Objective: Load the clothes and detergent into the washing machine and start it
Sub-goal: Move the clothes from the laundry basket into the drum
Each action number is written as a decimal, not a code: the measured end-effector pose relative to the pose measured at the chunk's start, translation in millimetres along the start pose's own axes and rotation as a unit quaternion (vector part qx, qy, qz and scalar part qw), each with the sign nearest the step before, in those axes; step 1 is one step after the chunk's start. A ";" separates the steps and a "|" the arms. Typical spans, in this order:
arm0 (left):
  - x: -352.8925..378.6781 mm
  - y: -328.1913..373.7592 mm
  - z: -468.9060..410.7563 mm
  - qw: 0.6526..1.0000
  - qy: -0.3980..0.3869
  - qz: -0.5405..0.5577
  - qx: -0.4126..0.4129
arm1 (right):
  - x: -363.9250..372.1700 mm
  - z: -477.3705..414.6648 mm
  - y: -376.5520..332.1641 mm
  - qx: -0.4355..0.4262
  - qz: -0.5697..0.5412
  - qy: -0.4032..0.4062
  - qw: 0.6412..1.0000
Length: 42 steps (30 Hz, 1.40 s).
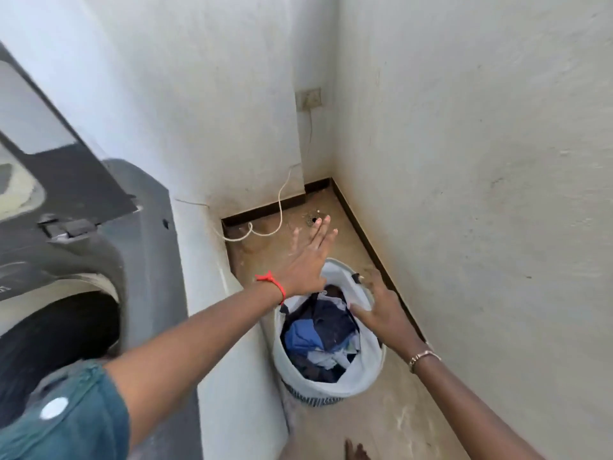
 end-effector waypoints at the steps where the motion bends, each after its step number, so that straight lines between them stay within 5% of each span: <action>1: 25.4 -2.9 -19.5 1.000 -0.024 -0.002 -0.007 | 11.7 -10.4 19.9 0.005 -0.004 -0.005 1.000; 9: 275.3 -41.6 -77.9 0.980 -0.181 0.072 -0.048 | 146.4 -46.2 187.2 0.048 0.014 -0.103 0.993; 16: 457.9 -103.1 -23.7 0.951 -0.262 0.015 -0.164 | 271.2 -61.7 285.8 -0.045 0.130 -0.177 0.975; 20: 492.2 -126.7 -15.8 0.965 -0.221 -0.043 -0.137 | 307.3 -89.8 296.6 -0.150 0.261 -0.165 0.939; 28: 546.8 -122.2 -21.0 0.973 -0.168 -0.071 -0.139 | 366.2 -101.7 337.3 -0.149 0.365 -0.184 0.901; 33: 576.2 -127.3 -10.4 0.970 -0.182 0.060 -0.150 | 385.6 -99.4 350.6 -0.109 0.381 -0.186 0.899; 42: 584.9 -114.1 -4.7 0.990 -0.094 -0.046 -0.095 | 376.3 -90.6 337.3 -0.096 0.340 -0.193 0.915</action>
Point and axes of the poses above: each hand's wrist, its own z-axis away from the middle knuckle, its own x-axis out of the palm, y = z × x, the point moved 6 cm from there along -z, towards the middle knuckle, and after that the axes turned 9 degrees about y, right-handed, at the moved point
